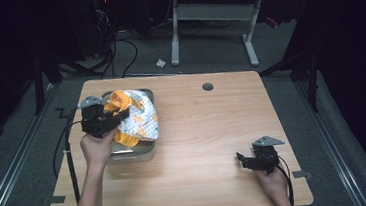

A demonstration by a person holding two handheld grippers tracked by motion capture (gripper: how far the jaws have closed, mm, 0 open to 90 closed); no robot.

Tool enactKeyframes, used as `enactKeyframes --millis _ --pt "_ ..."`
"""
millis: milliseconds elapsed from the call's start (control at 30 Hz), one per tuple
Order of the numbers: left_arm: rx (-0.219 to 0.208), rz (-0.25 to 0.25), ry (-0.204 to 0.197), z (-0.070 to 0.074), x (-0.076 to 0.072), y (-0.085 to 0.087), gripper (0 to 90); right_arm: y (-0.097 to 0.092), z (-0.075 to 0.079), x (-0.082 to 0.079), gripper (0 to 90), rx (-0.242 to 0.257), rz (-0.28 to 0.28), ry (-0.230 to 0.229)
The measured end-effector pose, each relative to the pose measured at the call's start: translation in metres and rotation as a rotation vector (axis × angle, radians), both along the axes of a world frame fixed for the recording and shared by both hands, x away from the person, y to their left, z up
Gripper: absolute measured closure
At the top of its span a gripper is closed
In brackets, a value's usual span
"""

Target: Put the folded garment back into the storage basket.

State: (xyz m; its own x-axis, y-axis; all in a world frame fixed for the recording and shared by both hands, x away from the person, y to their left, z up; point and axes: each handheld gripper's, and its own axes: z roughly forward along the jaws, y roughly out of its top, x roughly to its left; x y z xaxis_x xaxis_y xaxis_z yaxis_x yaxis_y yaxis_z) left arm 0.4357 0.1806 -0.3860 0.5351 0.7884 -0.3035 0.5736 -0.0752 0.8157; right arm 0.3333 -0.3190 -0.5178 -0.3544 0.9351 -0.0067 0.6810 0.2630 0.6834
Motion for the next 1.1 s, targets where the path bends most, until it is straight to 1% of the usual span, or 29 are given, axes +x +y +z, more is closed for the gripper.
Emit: enactKeyframes --millis 100,267,367,533,667,733,867,933,1033,1067,1100 --pt "-0.003 0.001 0.021 -0.005 0.004 0.003 73.5 0.0 0.0 0.0 23.7 0.0 0.0 0.0" --pt "0.011 0.007 0.066 -0.017 0.011 0.007 73.5 0.0 0.0 0.0 23.7 0.0 0.001 -0.001" --pt "0.006 0.014 0.09 -0.025 0.015 0.011 73.4 0.0 0.0 0.0 23.7 0.0 0.0 0.0" --pt "0.042 0.024 0.115 -0.033 0.019 0.011 73.4 0.0 0.0 0.0 23.7 0.0 0.001 -0.001" --pt "0.083 0.027 0.138 -0.04 0.025 0.009 73.1 0.0 0.0 0.0 23.7 0.0 0.001 -0.001" --pt "0.112 0.031 0.152 -0.045 0.028 0.008 72.9 0.0 0.0 0.0 23.8 0.0 0.001 -0.001" --pt "0.162 0.039 0.164 -0.051 0.033 0.003 72.8 0.0 0.0 0.0 23.7 -0.001 0.001 0.0" --pt "0.196 0.05 0.168 -0.053 0.034 0.0 72.9 0.0 0.0 0.0 23.8 -0.001 0.0 0.0" --pt "0.235 0.049 0.178 -0.058 0.038 -0.004 72.9 0.0 0.0 0.0 23.8 -0.001 0.001 0.001" --pt "0.244 0.052 0.186 -0.06 0.039 -0.006 72.9 0.0 0.0 0.0 23.8 -0.001 0.001 0.001" --pt "0.253 0.058 0.203 -0.062 0.04 -0.007 72.9 0.0 0.0 0.0 23.7 -0.001 0.001 0.001"
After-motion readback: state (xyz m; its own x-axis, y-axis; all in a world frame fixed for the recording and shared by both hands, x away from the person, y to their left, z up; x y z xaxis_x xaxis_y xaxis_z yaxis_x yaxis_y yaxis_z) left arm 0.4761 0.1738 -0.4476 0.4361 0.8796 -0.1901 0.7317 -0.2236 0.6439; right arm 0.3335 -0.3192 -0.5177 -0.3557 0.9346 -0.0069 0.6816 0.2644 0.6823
